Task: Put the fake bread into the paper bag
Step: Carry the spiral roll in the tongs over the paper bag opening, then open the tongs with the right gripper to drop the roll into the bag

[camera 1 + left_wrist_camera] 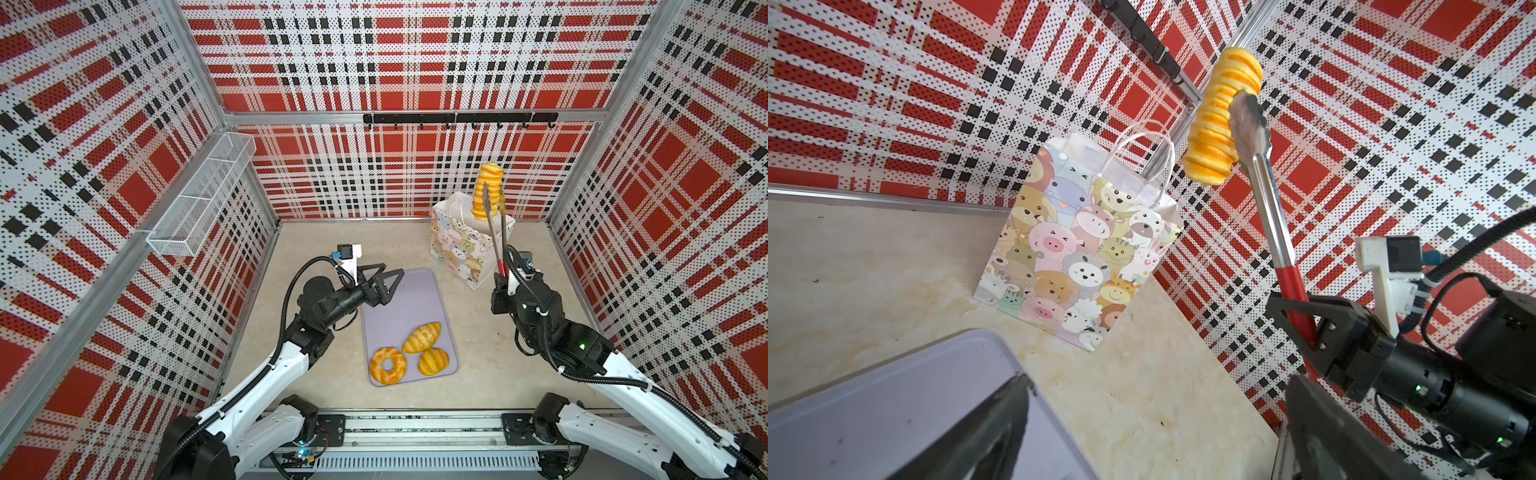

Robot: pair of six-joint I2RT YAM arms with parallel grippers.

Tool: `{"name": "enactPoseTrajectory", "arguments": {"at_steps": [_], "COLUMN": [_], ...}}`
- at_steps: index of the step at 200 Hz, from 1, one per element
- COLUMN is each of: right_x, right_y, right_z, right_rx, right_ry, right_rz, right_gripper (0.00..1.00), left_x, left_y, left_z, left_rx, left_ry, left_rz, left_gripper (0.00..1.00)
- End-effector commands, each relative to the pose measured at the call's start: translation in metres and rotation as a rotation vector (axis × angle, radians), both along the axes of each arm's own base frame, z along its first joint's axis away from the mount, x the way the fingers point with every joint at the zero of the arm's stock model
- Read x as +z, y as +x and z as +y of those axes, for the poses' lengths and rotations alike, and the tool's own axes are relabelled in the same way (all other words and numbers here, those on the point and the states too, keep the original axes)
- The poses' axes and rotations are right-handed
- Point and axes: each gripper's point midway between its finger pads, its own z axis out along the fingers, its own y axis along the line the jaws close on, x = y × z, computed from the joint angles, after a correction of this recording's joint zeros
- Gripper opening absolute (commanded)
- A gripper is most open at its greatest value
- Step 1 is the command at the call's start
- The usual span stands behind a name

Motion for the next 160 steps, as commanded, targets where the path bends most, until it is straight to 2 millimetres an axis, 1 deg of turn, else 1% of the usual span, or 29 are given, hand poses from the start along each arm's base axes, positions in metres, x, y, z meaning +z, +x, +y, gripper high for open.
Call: {"name": "enactPoseTrajectory", "arguments": {"at_steps": [1,28,57,76,102,123,133,149,160], "right_x": [0.016,0.001,-0.010,-0.018,-0.021,-0.018,-0.012,-0.002,0.006], "right_y": [0.009,0.024,0.032,0.037,0.040,0.039,0.038,0.032,0.026], "right_z": [-0.010,-0.012,-0.010,-0.012,-0.010,-0.007,-0.005,0.000,0.007], "right_rx": [-0.070,-0.086,-0.095,-0.108,-0.102,-0.083,-0.064,-0.008,0.061], "right_ry": [0.022,0.005,-0.011,-0.025,-0.027,-0.021,-0.009,0.018,0.038], "right_rz": [-0.038,0.010,0.040,0.064,0.079,0.076,0.062,0.031,0.004], "right_gripper": [0.23,0.26,0.29,0.31,0.34,0.33,0.32,0.31,0.31], "left_x": [0.022,0.015,0.010,0.003,-0.011,-0.029,-0.039,-0.063,-0.083], "left_y": [0.000,0.006,0.012,0.020,0.032,0.043,0.048,0.057,0.062], "left_z": [-0.005,-0.008,-0.009,-0.004,0.006,0.015,0.021,0.035,0.051], "left_rx": [-0.021,-0.021,-0.023,0.001,0.046,0.092,0.135,0.232,0.323], "left_ry": [-0.007,0.011,0.021,0.022,0.018,0.035,0.057,0.118,0.165], "left_rz": [-0.074,-0.064,-0.050,-0.022,0.039,0.109,0.151,0.245,0.323], "left_gripper": [0.98,0.98,0.98,0.98,0.98,0.99,1.00,1.00,1.00]}}
